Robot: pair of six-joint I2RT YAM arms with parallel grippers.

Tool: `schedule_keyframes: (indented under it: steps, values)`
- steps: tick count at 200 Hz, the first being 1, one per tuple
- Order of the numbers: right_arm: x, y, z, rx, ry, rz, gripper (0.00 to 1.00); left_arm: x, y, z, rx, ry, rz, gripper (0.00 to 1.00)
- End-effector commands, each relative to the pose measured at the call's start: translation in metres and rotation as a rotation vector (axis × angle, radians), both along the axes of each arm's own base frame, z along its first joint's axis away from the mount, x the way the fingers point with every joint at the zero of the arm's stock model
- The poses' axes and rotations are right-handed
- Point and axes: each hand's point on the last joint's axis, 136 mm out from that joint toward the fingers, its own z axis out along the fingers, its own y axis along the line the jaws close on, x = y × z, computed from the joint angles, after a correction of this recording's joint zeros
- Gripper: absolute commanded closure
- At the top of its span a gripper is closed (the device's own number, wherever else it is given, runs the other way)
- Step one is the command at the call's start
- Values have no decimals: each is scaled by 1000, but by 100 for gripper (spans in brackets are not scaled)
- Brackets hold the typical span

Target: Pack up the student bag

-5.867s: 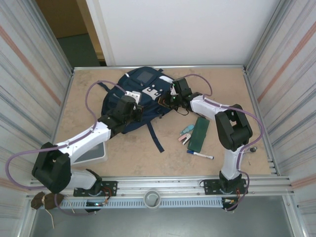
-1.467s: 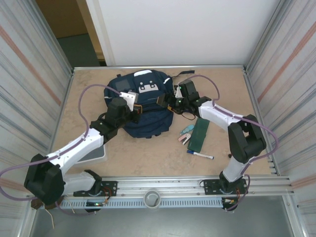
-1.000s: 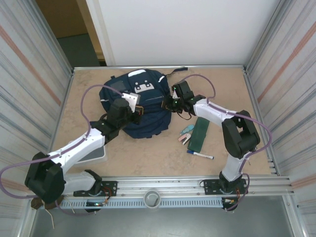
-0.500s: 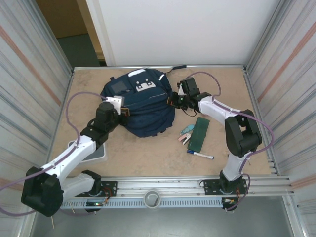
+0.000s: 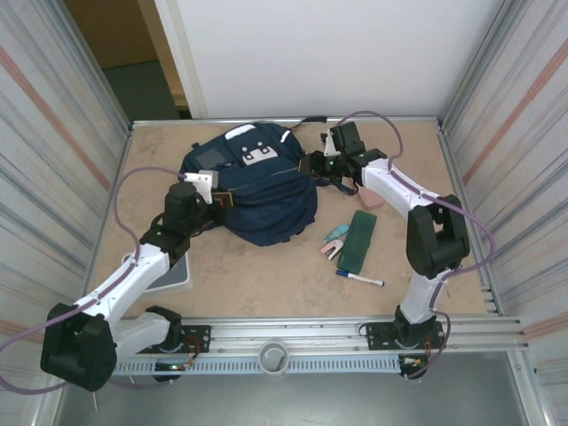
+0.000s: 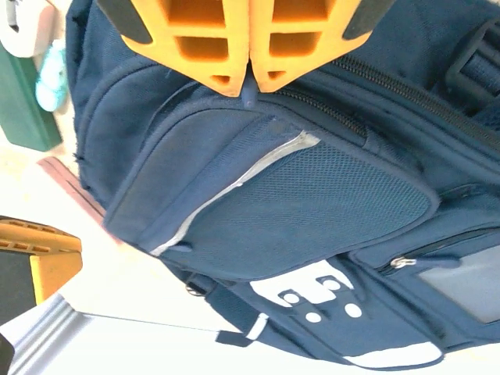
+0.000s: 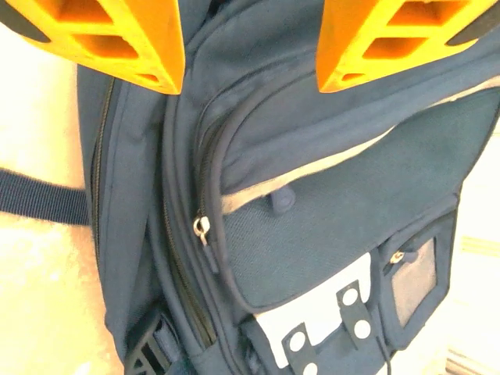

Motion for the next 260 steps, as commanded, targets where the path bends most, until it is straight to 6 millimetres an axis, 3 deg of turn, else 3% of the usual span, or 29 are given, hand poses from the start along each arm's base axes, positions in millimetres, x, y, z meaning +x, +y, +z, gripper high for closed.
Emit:
schedule_keyframes:
  steps: [1, 16, 52, 123, 175, 204, 240, 260]
  values:
    - [-33, 16, 24, 59, -15, 41, 42, 6, -20, 63, -99, -159, -54, 100]
    - [-49, 25, 22, 45, -26, 45, 31, 5, -25, 64, -96, -160, -69, 100]
    - [-69, 51, 15, -43, -107, 112, 17, 4, -32, 57, -81, -146, -85, 100]
    - [-96, 74, 27, -420, -556, 480, 11, 3, -33, 55, -70, -139, -91, 100]
    - [-102, 112, 11, -419, -678, 699, 14, 2, -36, 58, -85, -134, -104, 100]
    - [-99, 128, 1, -441, -699, 743, 26, 1, -37, 59, -86, -129, -112, 100]
    - [-93, 120, -11, -492, -687, 722, 67, 1, -35, 59, -82, -131, -104, 100]
    - [-90, 108, -10, -513, -692, 691, 83, 4, -29, 59, -74, -129, -73, 100]
